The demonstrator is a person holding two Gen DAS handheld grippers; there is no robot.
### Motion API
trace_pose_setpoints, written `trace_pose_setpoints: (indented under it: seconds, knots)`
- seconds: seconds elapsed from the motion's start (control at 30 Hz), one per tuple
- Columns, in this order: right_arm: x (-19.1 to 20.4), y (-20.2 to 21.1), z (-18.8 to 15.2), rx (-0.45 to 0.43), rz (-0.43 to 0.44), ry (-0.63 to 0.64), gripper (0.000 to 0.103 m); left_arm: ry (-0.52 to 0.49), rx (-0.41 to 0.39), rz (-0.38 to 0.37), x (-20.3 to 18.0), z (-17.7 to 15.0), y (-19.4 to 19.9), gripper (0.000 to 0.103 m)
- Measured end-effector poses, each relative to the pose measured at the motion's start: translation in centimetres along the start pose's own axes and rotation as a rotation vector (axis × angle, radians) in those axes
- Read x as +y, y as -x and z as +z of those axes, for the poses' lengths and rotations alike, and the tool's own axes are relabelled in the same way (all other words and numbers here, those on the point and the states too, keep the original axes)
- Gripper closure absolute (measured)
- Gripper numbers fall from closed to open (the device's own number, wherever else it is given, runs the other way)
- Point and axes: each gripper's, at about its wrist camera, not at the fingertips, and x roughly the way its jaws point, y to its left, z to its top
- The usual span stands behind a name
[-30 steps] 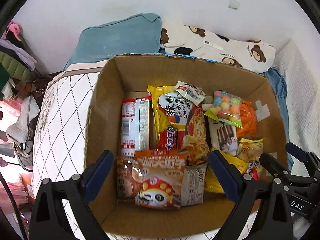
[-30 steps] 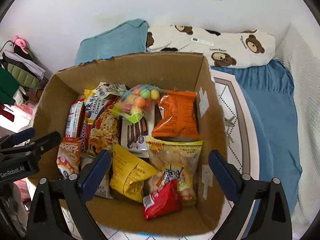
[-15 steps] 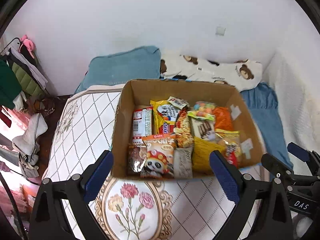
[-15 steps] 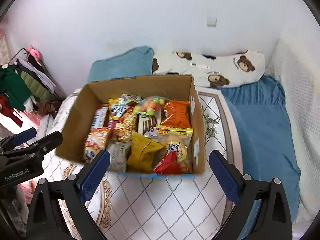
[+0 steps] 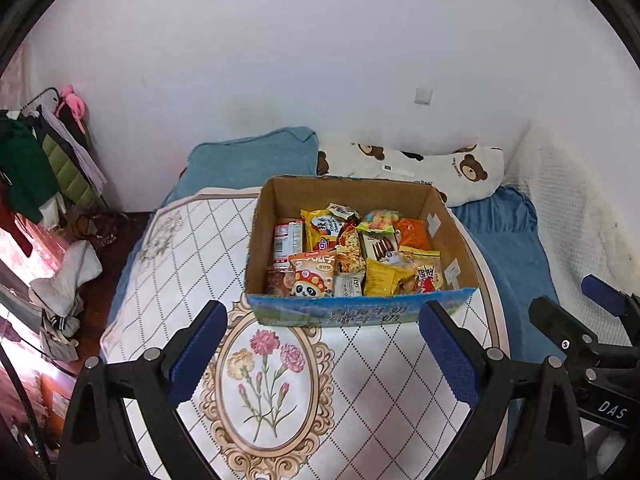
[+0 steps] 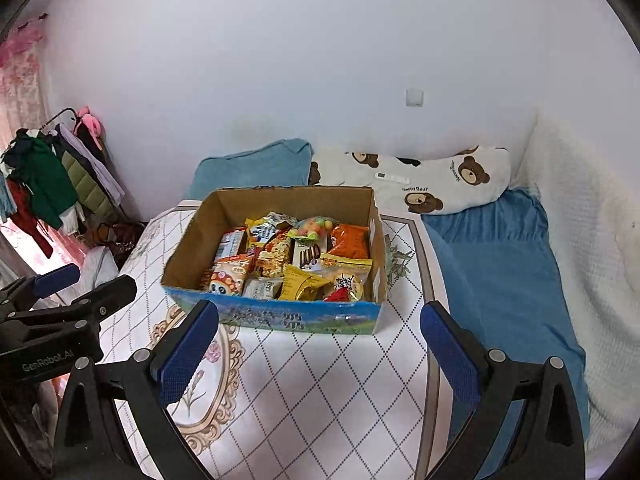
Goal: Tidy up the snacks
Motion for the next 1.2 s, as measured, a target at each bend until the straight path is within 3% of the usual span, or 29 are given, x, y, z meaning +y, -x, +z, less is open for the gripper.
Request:
trace_pose_setpoints:
  seconds: [0.27,0.57,0.67,1.2]
  knots:
    - [0.6,5.0,-1.6,-0.051,0.002,0.007,0.0,0.024,-0.05,0.011,0.7,-1.4,3.5,0.005]
    - [1.0,6.4,-1.3,-0.08,0.003,0.012,0.0,0.032,-0.083,0.025,1.1,-1.7,4.4,0.005]
    - [1.0,5.9,-1.2,-0.081,-0.002,0.008,0.0,0.035,-0.082,0.021,1.2,-1.5,3.6,0.001]
    - [-0.3,-3.2,0.6,-0.033,-0.029,-0.033,0.0,0.024,-0.02,0.07,1.2,0.4,-3.2,0.001]
